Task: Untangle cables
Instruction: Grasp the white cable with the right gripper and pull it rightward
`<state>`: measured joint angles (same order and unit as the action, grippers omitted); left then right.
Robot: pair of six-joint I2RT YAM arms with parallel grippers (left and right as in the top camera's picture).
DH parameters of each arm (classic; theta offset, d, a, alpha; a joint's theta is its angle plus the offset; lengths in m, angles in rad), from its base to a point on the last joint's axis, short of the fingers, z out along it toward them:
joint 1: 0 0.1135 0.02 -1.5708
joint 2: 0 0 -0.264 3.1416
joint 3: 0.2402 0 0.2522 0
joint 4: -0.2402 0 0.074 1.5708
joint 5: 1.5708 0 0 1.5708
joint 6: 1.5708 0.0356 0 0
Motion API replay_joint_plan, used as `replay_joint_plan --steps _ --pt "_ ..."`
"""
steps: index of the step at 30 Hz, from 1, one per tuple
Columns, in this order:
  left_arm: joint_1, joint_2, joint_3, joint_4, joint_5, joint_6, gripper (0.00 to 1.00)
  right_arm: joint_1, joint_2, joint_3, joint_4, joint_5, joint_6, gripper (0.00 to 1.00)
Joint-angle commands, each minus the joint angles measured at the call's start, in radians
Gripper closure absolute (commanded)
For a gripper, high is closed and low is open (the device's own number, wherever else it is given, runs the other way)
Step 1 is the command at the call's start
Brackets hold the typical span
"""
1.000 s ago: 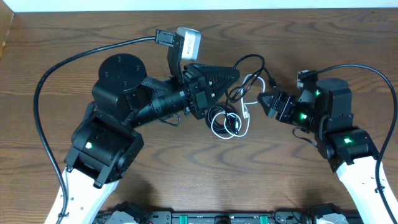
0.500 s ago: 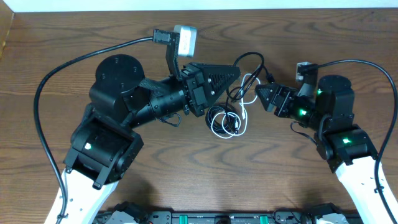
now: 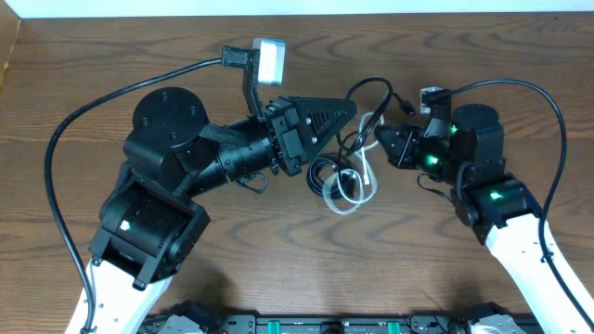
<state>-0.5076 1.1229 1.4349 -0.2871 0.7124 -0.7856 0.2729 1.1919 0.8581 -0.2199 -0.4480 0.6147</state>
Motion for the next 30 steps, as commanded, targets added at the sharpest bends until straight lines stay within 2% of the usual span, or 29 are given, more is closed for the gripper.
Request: replay_joint_plan --steps 1,3,5,9,13,16,24,30 --pt "0.003 -0.019 0.007 -0.003 0.019 0.046 0.92 0.005 0.001 0.015 0.001 -0.006 -0.01 0.99" --pt "0.004 -0.019 0.007 -0.045 -0.014 0.103 0.92 0.001 -0.003 0.015 -0.004 0.015 -0.01 0.99" --pt "0.011 -0.02 0.007 -0.106 -0.087 0.113 0.92 -0.005 -0.008 0.015 -0.023 0.051 -0.01 0.99" --pt "0.047 -0.019 0.007 -0.303 -0.362 0.112 0.92 -0.025 -0.014 0.015 -0.137 0.231 -0.002 0.99" --pt "0.088 -0.018 0.007 -0.481 -0.649 0.107 0.92 -0.031 -0.015 0.015 -0.303 0.486 0.095 0.99" --pt "0.106 -0.013 0.007 -0.575 -0.789 0.091 0.92 -0.032 -0.022 0.015 -0.337 0.541 0.114 0.99" --pt "0.11 0.05 0.007 -0.655 -0.798 0.093 0.92 -0.032 -0.176 0.12 -0.283 0.539 0.114 0.99" --pt "0.11 0.119 0.007 -0.655 -0.663 0.098 0.92 -0.032 -0.265 0.238 -0.264 0.539 0.078 0.99"
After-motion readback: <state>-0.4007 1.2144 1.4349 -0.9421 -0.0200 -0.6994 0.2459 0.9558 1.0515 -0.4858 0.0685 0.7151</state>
